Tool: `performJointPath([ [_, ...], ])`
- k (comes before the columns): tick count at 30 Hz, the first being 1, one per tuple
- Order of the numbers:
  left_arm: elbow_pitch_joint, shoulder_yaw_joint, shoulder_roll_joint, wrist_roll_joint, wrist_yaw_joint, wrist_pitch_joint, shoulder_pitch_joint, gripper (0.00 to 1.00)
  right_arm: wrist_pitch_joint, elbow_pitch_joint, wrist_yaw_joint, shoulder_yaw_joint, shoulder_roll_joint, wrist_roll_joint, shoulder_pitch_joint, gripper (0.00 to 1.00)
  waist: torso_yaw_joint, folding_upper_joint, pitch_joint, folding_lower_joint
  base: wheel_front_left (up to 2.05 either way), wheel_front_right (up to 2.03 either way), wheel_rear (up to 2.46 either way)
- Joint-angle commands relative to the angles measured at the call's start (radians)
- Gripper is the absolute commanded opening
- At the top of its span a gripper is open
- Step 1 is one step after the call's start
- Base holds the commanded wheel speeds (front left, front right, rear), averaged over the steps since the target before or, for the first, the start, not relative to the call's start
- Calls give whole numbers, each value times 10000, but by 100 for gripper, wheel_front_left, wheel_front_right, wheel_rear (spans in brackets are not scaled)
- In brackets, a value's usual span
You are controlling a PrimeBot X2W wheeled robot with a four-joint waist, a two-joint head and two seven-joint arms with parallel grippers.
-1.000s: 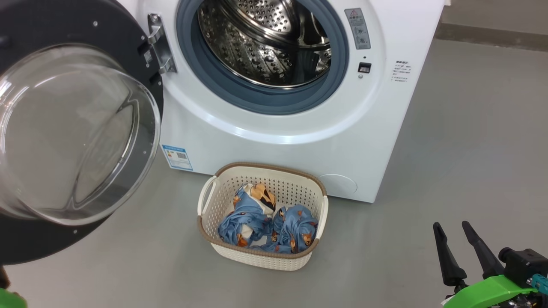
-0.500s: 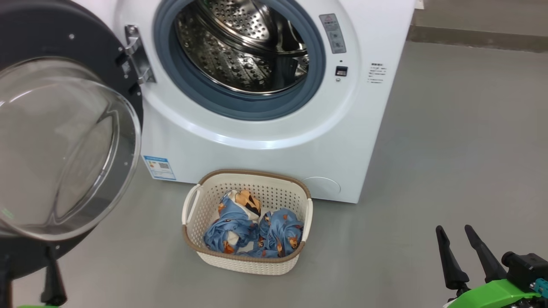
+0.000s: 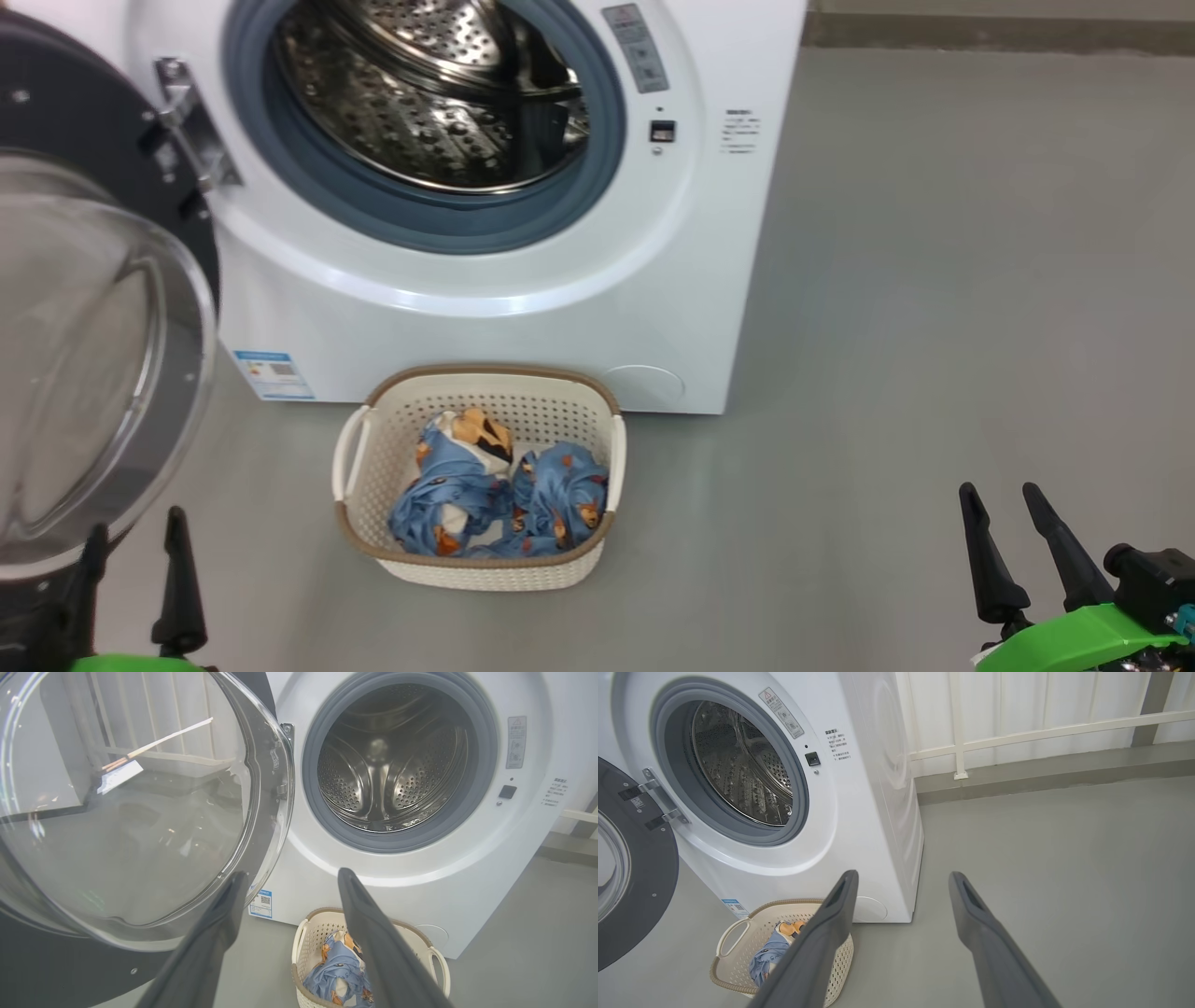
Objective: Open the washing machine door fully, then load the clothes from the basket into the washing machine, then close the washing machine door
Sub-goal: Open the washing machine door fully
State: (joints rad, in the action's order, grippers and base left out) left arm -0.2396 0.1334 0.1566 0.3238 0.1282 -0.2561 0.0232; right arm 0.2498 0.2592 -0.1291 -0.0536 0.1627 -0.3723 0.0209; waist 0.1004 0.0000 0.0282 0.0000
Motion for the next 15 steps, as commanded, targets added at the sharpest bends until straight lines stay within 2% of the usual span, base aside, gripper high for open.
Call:
performJointPath([
  [1, 349, 164, 252, 99, 24, -57, 174, 100, 120, -295, -16, 152, 92, 1, 299, 100, -413, 0, 185, 0, 0, 0, 0],
  [15, 786, -1042, 435, 592, 25, -57, 332, 100, 120, -411, -16, -203, 133, -8, 556, 100, -1247, 0, 571, 0, 0, 0, 0],
])
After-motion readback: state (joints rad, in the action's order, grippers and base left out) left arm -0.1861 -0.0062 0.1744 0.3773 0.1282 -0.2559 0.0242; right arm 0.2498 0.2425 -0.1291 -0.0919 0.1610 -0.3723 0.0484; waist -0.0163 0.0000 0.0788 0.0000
